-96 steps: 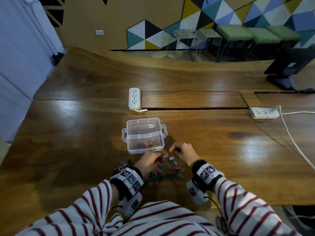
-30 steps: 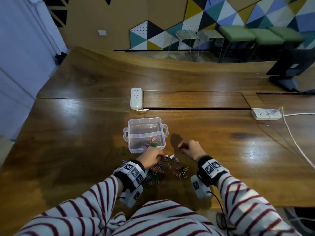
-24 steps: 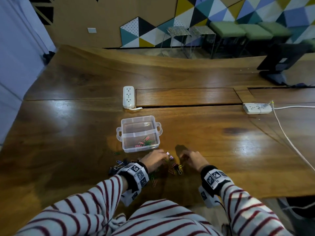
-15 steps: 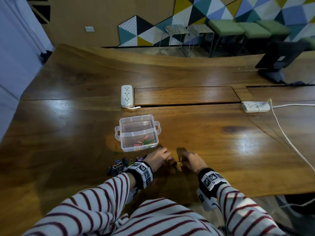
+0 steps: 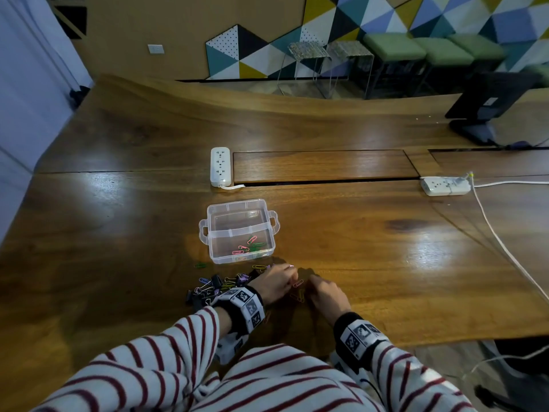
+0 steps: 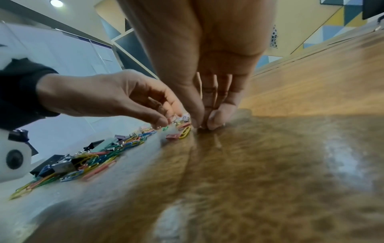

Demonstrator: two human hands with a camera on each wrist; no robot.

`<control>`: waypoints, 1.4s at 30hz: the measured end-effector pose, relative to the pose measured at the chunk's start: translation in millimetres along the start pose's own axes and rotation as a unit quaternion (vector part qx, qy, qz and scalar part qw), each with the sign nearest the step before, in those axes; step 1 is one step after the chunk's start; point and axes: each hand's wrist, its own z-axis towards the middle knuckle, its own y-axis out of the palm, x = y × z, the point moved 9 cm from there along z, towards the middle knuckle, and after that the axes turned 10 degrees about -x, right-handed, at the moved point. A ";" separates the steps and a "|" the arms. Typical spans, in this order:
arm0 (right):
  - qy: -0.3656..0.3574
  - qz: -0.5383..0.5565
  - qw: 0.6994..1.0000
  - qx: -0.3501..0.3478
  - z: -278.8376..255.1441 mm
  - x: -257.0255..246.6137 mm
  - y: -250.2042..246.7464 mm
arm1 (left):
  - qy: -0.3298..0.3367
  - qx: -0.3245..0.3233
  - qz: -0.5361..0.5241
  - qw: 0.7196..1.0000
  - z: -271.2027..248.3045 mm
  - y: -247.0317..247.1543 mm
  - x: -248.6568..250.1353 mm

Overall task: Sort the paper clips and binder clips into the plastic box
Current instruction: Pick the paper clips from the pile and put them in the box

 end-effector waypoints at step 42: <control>-0.055 0.335 0.940 -0.036 62.1 -72.5 -76.2 | -0.146 0.143 -0.098 0.974 -55.4 -122.5 -87.7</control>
